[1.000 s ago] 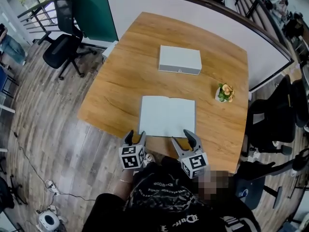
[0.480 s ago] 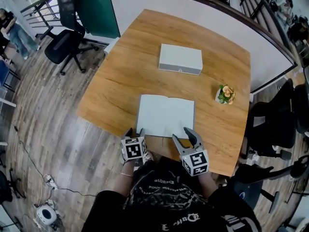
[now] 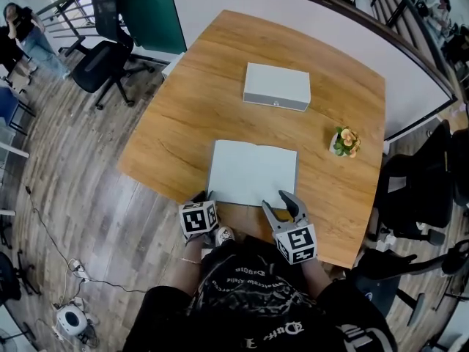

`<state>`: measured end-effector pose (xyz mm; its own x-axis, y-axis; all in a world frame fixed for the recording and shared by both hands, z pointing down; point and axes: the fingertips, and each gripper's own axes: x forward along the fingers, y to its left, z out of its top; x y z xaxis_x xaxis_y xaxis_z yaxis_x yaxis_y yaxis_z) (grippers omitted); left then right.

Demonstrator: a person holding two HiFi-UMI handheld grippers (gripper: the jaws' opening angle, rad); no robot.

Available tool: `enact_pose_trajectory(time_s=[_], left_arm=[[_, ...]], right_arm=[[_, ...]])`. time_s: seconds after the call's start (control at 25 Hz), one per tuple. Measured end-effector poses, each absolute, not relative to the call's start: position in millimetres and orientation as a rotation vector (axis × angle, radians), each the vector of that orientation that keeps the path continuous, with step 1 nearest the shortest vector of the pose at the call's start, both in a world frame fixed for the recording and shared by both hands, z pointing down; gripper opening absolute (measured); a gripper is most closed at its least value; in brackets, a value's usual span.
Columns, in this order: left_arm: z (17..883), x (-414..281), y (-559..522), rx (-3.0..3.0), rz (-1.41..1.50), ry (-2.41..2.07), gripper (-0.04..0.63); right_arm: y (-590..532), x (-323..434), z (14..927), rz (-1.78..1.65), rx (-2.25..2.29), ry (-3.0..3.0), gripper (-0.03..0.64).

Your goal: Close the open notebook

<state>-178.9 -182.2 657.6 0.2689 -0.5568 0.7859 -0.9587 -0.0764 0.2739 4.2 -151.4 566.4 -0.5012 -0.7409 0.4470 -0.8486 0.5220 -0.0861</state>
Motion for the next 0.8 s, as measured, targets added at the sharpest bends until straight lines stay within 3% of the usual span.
enact_pose_trajectory(time_s=[0.24, 0.8], left_arm=[[653, -182, -182, 1.757, 0.601, -1.417, 0.058], [609, -171, -182, 1.885, 0.497, -1.484, 0.043]], right_arm=[[-153, 7, 567, 0.42, 1.317, -2.412, 0.193], [-154, 17, 569, 0.412, 1.343, -2.388, 0.175]])
